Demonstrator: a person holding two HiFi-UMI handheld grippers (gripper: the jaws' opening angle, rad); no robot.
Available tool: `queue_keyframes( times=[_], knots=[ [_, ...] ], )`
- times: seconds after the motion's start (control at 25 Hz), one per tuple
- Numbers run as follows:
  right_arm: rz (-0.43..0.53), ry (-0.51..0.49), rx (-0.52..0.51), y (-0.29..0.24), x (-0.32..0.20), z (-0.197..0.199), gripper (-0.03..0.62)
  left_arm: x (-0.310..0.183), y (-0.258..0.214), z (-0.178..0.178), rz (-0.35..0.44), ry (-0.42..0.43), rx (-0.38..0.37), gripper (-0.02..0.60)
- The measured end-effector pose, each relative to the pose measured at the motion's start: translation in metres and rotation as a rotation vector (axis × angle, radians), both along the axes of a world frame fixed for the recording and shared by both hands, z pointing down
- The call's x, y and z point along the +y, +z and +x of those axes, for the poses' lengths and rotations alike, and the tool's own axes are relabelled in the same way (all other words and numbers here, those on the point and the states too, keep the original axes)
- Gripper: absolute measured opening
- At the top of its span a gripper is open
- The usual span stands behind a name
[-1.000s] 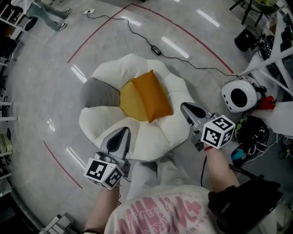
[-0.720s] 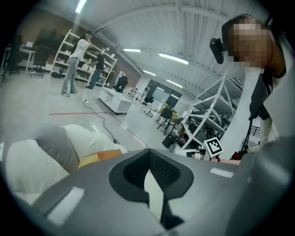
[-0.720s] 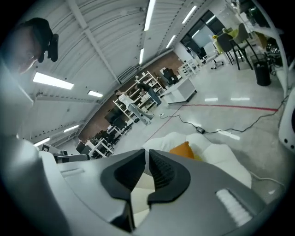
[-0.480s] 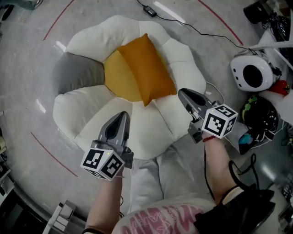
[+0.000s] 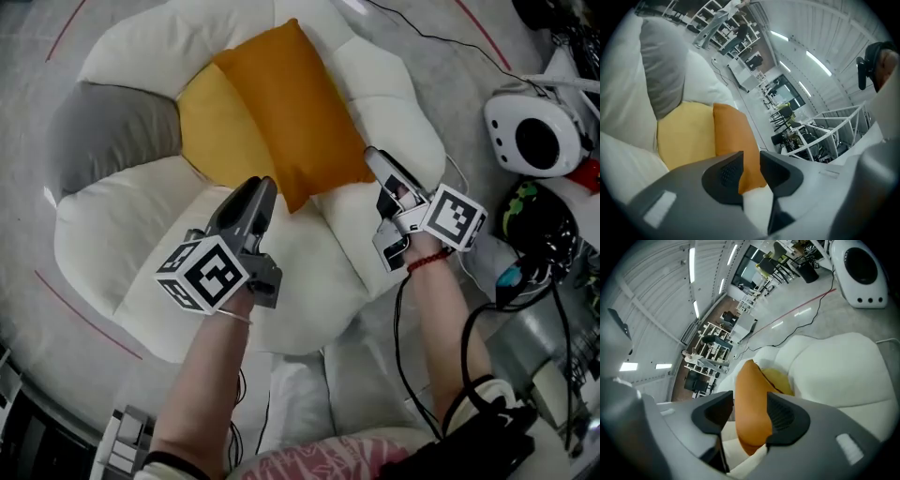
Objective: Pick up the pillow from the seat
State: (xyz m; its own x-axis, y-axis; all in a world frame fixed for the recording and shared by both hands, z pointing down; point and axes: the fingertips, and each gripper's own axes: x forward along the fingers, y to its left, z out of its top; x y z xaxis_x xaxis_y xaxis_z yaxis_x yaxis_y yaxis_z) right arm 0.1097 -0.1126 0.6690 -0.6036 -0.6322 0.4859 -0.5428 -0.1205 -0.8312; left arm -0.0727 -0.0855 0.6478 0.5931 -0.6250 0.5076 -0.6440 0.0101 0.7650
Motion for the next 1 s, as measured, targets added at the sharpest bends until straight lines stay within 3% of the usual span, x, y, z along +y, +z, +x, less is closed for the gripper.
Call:
queue_keyframes(
  times=[0.2, 0.32, 0.4, 0.48, 0.52, 0.6, 0.68, 0.88, 1.0],
  knots=[
    [-0.076, 0.105, 0.117, 0.038, -0.005, 0.014, 0.298, -0.026, 0.042, -0.002, -0.064, -0.071, 0.094, 0.200],
    [-0.096, 0.132, 0.107, 0.048, -0.005, 0.016, 0.291, -0.030, 0.066, 0.000, -0.103, -0.097, 0.103, 0.263],
    [-0.108, 0.116, 0.099, 0.054, -0.006, 0.013, 0.282, -0.031, 0.085, 0.004, -0.144, -0.115, 0.110, 0.336],
    [-0.135, 0.089, 0.111, 0.061, -0.002, 0.011, 0.230, -0.031, 0.099, 0.013, -0.182, -0.115, 0.137, 0.392],
    [-0.145, 0.079, 0.117, 0.064, -0.001, 0.009, 0.216, -0.031, 0.101, 0.018, -0.189, -0.114, 0.170, 0.383],
    [-0.159, 0.067, 0.107, 0.066, 0.001, 0.004, 0.214, -0.034, 0.099, 0.024, -0.180, -0.121, 0.241, 0.277],
    [-0.181, 0.048, 0.074, 0.065, 0.006, -0.001, 0.202, -0.035, 0.096, 0.024, -0.161, -0.127, 0.250, 0.267],
    [-0.258, -0.053, 0.064, 0.066, 0.021, -0.010, 0.174, -0.043, 0.086, 0.022, -0.120, -0.071, 0.156, 0.231],
    [-0.237, -0.071, -0.010, 0.041, 0.040, -0.035, 0.166, -0.025, 0.063, 0.009, -0.116, -0.030, 0.086, 0.219]
  ],
)
